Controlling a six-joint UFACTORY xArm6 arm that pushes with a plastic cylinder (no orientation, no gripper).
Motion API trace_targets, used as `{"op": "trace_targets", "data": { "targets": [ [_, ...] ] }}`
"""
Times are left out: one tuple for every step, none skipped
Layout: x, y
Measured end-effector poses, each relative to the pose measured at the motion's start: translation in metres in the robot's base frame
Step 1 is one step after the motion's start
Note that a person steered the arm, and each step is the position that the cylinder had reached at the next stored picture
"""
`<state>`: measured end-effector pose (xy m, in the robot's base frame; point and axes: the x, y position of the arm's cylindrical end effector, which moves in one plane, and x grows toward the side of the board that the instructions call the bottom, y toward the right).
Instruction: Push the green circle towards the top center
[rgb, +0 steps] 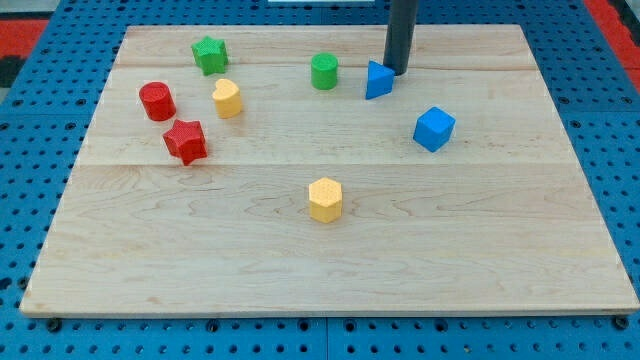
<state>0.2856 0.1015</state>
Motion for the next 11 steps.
{"op": "trace_targets", "data": {
  "targets": [
    [0.025,0.002],
    [0.050,-0.010],
    [0.084,-0.033],
    [0.144,-0.093],
    [0.099,-0.108],
    [0.046,-0.110],
    [0.034,-0.083],
    [0.014,-0.082],
    [0.007,-0.085],
    [0.043,-0.088],
    [0.047,-0.154]
  ]
}}
